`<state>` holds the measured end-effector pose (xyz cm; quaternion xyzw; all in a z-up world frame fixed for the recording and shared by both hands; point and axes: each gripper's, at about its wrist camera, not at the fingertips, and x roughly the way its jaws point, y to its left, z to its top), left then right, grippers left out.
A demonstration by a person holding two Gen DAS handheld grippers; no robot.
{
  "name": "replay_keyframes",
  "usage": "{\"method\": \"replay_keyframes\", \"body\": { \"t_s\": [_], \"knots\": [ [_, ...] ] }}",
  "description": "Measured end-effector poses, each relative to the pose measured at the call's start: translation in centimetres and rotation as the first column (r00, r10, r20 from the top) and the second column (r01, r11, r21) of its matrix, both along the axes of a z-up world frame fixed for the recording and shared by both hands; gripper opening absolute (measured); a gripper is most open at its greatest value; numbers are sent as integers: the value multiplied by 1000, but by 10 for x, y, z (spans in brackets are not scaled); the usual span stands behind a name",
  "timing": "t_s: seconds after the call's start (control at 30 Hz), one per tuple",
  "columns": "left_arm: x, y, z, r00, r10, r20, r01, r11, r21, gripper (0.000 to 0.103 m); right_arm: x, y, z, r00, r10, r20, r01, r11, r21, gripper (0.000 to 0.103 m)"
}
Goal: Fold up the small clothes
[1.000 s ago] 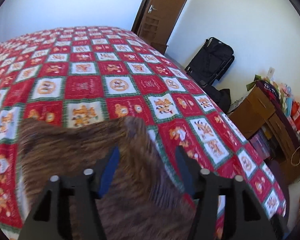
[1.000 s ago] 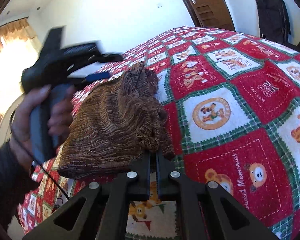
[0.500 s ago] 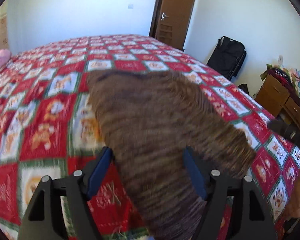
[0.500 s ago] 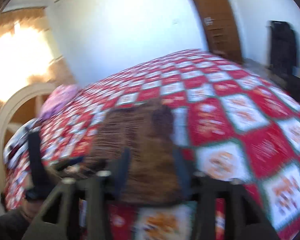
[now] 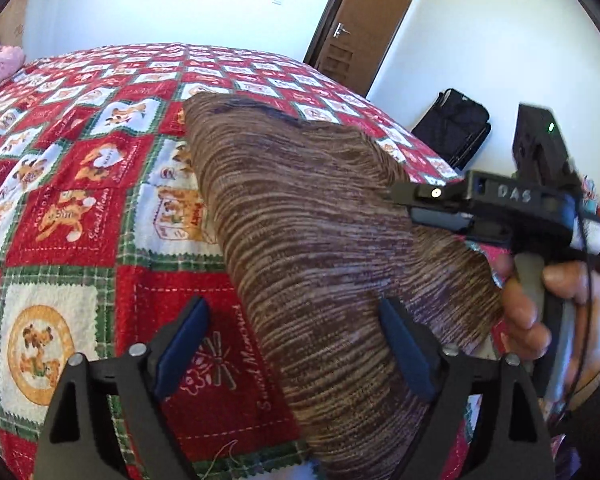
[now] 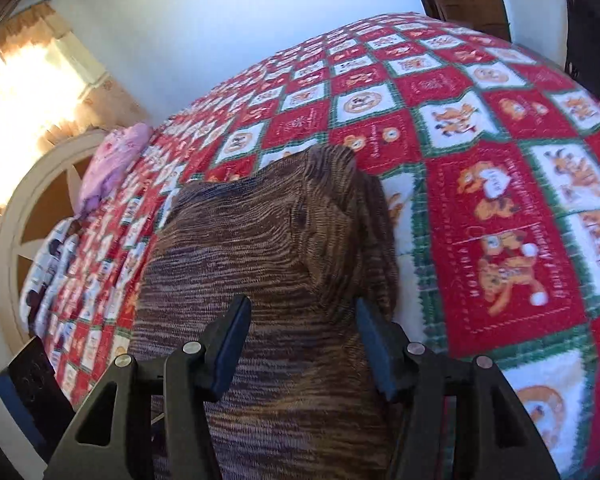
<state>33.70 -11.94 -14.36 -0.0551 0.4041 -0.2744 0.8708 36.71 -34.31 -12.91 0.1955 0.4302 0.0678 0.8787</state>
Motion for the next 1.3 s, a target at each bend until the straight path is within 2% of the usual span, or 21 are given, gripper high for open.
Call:
{"method": "replay_keyframes", "body": {
  "t_s": [0.07,0.1,0.2,0.27,0.33,0.47,0.6,0.7,0.8,0.9,1.03,1.1,1.17,1.3],
  "knots": [
    [0,-3,-1,1000,-6,-1,6,1000,14,95,-7,6,14,999,-27,38,30,996,-85,57],
    [-1,-4,-2,1000,-8,-2,8,1000,22,96,-8,12,23,998,-3,67,10,994,-105,57],
    [-1,-8,-2,1000,-10,4,10,999,49,98,2,37,33,992,93,81,-81,986,-145,57],
    [-4,-9,-2,1000,-11,7,11,998,69,100,16,53,31,987,148,58,-136,976,-172,57],
    [-5,-11,-3,1000,-10,11,9,996,88,101,33,60,19,987,158,-2,-156,971,-183,57],
    [-7,-16,-3,1000,-8,19,5,991,133,102,51,40,-2,993,93,-67,-102,983,-149,57],
    [-9,-20,-5,1000,-12,22,8,986,164,103,52,19,-5,995,89,-53,-92,994,-54,56],
    [-8,-19,-6,1000,-12,18,9,986,164,103,30,18,9,998,67,-4,-67,994,-88,56],
    [-8,-20,-6,1000,-12,16,9,986,164,103,-6,31,19,989,143,44,-136,982,-131,57],
    [-8,-20,-6,1000,-13,15,10,986,166,103,-42,41,10,977,212,29,-201,958,-205,57],
    [-6,-21,-6,1000,-15,14,12,985,170,103,-67,38,-8,965,263,6,-252,933,-255,57],
    [-6,-22,-6,1000,-15,13,13,984,178,103,-71,35,-4,959,284,12,-271,926,-264,57],
    [-6,-23,-6,1000,-16,9,14,984,178,103,-68,26,7,960,277,47,-260,938,-229,57],
    [-6,-23,-7,1000,-17,3,16,984,176,103,-46,-1,22,976,193,98,-174,969,-178,57]
  ]
}}
